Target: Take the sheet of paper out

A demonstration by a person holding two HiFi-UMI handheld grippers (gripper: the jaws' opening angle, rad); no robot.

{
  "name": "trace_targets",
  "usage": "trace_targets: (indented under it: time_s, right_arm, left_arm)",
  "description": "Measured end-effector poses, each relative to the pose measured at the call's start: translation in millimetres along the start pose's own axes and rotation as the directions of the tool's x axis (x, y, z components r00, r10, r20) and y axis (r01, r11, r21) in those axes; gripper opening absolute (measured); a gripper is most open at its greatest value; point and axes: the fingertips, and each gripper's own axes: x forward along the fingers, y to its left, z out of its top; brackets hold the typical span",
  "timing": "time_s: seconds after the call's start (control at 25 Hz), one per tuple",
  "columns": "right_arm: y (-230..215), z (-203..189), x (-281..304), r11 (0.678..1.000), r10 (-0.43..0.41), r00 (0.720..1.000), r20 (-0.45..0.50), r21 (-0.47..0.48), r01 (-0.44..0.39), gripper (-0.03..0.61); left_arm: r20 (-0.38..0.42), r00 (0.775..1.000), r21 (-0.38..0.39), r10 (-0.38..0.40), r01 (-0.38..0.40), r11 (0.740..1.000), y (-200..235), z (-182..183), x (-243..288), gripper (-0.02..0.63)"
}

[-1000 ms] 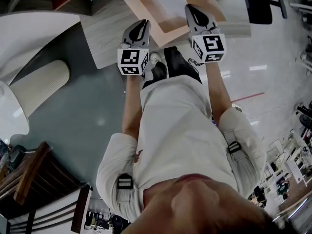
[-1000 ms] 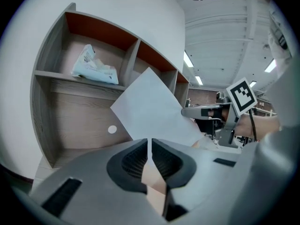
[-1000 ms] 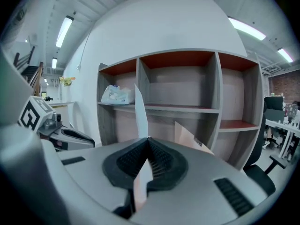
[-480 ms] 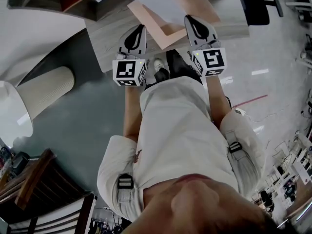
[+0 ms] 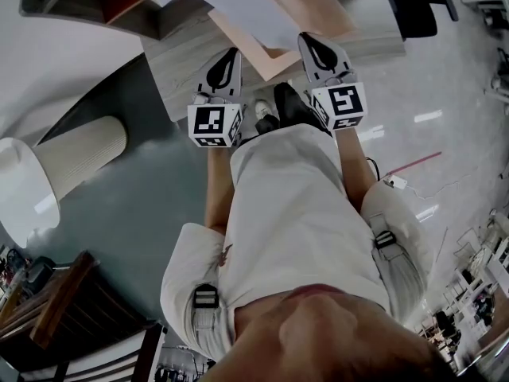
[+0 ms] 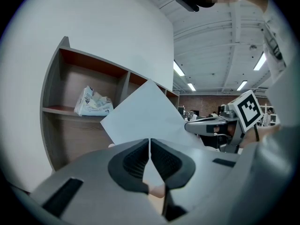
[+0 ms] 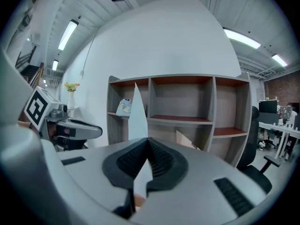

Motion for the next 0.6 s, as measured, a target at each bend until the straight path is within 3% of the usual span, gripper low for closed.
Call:
trace_targets:
  time_s: [0.6]
  right_arm:
    - [0.8,-0.8,-5.4,1.0,-0.002,1.0,-0.015,-0.008,0.002,0.018]
  left_arm:
    - [0.008,1.0,0.006,-0.003,0.003,1.0,-5.3,3.4,-0.8,0.032]
